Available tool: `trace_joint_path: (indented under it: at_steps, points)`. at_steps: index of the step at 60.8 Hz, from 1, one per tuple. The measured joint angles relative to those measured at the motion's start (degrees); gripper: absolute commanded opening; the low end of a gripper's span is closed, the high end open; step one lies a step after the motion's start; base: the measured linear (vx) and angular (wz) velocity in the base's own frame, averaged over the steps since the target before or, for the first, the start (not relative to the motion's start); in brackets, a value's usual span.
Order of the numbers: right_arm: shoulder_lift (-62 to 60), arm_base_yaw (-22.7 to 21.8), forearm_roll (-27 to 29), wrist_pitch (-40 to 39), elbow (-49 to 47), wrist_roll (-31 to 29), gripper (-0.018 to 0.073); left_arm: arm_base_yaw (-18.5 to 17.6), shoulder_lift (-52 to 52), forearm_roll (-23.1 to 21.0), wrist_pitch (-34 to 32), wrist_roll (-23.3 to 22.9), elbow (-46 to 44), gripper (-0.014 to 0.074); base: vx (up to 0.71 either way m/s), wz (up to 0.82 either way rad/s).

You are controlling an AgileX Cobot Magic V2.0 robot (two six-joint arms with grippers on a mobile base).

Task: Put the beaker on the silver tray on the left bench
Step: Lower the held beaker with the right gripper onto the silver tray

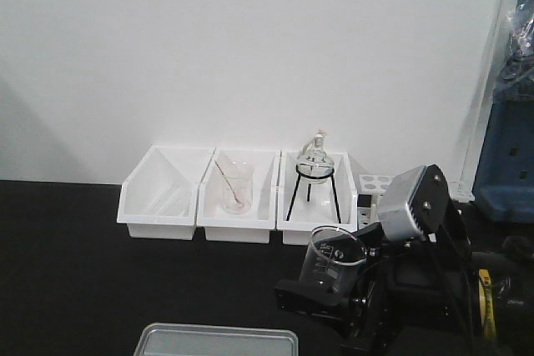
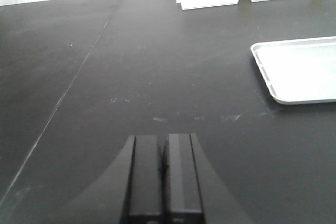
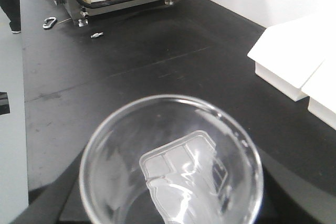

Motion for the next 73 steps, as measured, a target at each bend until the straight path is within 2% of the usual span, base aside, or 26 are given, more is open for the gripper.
trace_joint_path:
  at_steps: [24,33,45,50,59,63,73]
  points:
    - [0.1,0.0,0.5,1.3,0.0,-0.5,-0.0011,0.0,0.0,0.0,0.0,0.0,0.0,0.0001,0.01,-0.01]
    - [2.5,0.0,6.6,8.4,0.0,-6.0,-0.0011,0.0,0.0,0.0,0.0,0.0,0.0,0.0001,0.00,0.00]
    - [11.6,0.3,20.1,7.9,0.0,-20.5,-0.0011,0.0,0.0,0.0,0.0,0.0,0.0,0.0001,0.00,0.00]
    - [16.2,1.9,29.7,7.9,0.0,-27.7,-0.0011,0.0,0.0,0.0,0.0,0.0,0.0,0.0001,0.00,0.00]
    - [24.5,8.2,43.1,8.7,-2.0,-47.5,-0.0011,0.0,0.0,0.0,0.0,0.0,0.0,0.0001,0.00,0.00]
    - [27.6,11.1,47.8,8.9,-3.3,-54.0,-0.0011,0.0,0.0,0.0,0.0,0.0,0.0,0.0001,0.00,0.00]
    - [34.7,15.2,58.5,9.0,-5.8,-63.2,-0.0011,0.0,0.0,0.0,0.0,0.0,0.0,0.0001,0.00,0.00]
